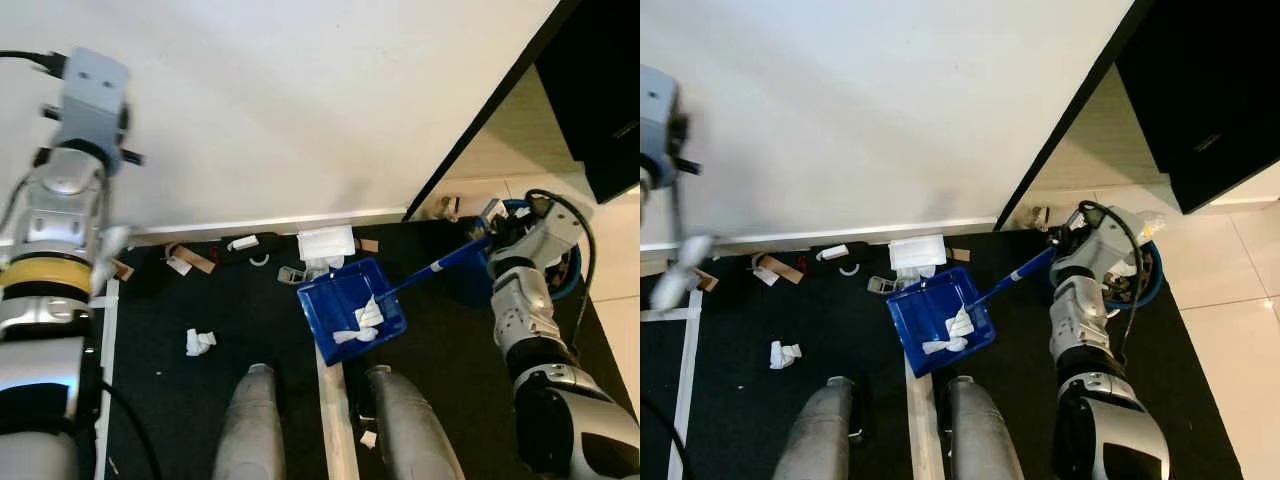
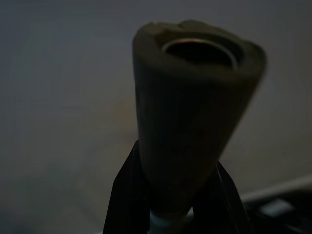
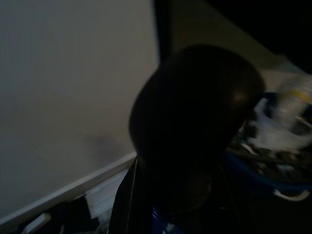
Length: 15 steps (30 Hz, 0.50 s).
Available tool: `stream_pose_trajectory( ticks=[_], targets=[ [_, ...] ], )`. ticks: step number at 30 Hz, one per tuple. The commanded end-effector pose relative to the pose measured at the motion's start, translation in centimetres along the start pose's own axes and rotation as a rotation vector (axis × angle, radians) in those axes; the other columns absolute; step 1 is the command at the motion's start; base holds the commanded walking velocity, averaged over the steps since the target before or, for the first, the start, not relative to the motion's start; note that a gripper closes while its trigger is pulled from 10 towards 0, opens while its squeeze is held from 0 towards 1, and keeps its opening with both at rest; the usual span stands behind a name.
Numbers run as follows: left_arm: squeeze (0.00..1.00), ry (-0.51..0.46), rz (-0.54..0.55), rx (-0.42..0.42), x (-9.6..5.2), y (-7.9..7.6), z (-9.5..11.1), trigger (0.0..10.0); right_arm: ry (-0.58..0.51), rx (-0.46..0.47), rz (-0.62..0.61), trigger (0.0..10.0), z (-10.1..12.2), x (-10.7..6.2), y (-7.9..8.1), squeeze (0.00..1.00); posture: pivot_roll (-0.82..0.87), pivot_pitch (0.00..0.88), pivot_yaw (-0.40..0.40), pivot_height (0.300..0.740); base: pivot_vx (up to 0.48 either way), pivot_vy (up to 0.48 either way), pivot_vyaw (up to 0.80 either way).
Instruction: Sweep floor
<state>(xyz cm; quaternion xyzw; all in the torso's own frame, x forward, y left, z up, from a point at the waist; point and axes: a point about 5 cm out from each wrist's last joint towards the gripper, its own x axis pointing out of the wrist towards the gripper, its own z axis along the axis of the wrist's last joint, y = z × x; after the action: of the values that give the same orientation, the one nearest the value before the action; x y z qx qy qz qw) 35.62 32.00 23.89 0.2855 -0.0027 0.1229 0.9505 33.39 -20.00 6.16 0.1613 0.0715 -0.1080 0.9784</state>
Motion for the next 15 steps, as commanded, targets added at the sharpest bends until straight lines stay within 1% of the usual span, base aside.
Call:
stream_pose_trajectory(
  ticks=[1,2,3,6,7,8,9,11,12,13,15],
  targets=[
    [0.0,0.02,0.045,0.075,-0.3,1.5,-0.7,10.0,0.187,-0.025,-0.006,10.0,-4.5,-1.9,-0.1,0.0,-0.01,0.26,-0.081,0.74,0.0,0.0,0.0],
    [0.0,0.02,0.045,0.075,-0.3,1.5,-0.7,10.0,0.187,-0.025,-0.006,10.0,-4.5,-1.9,-0.1,0.0,-0.01,0.26,-0.081,0.74,0.0,0.0,0.0],
    [0.0,0.054,0.048,0.09,-0.4,1.8,-1.4,10.0,0.195,-0.044,0.002,10.0,-4.8,-2.0,0.5,0.0,-0.01,0.26,-0.081,0.74,0.0,0.0,0.0],
    [0.0,0.075,0.048,0.101,-0.5,2.1,-1.8,10.0,0.2,-0.057,0.007,10.0,-5.0,-2.0,0.8,0.0,-0.01,0.262,-0.081,0.74,0.0,0.0,0.0],
    [0.0,0.105,0.039,0.109,-0.7,2.1,-2.6,10.0,0.217,-0.085,0.019,10.0,-5.3,-2.1,1.6,0.0,-0.01,0.261,-0.081,0.74,0.0,0.0,0.0],
    [0.0,0.128,0.02,0.085,-0.9,1.8,-3.4,10.0,0.238,-0.148,0.037,10.0,-5.5,-2.0,2.8,0.0,-0.01,0.261,-0.082,0.74,0.0,0.0,0.0],
    [0.0,0.142,0.008,0.069,-1.0,1.5,-4.0,10.0,0.249,-0.194,0.049,10.0,-5.5,-1.9,3.5,0.0,-0.01,0.261,-0.082,0.74,0.0,0.0,0.0],
    [0.0,0.142,0.008,0.069,-1.0,1.5,-4.0,10.0,0.249,-0.194,0.049,10.0,-5.5,-1.9,3.5,0.0,-0.01,0.261,-0.082,0.74,0.0,0.0,0.0],
    [0.0,0.164,-0.017,0.025,-1.3,0.5,-5.0,10.0,0.258,-0.266,0.052,10.0,-5.4,-1.6,4.7,0.0,-0.01,0.262,-0.083,0.74,0.0,0.0,0.0],
    [0.0,0.164,-0.017,0.025,-1.3,0.5,-5.0,10.0,0.258,-0.266,0.052,10.0,-5.4,-1.6,4.7,0.0,-0.01,0.262,-0.083,0.74,0.0,0.0,0.0],
    [0.0,0.176,-0.034,-0.028,-1.4,-0.7,-5.8,10.0,0.252,-0.345,0.025,10.0,-5.1,-1.4,5.4,0.0,-0.01,0.261,-0.083,0.74,0.0,0.0,0.0]
  ],
)
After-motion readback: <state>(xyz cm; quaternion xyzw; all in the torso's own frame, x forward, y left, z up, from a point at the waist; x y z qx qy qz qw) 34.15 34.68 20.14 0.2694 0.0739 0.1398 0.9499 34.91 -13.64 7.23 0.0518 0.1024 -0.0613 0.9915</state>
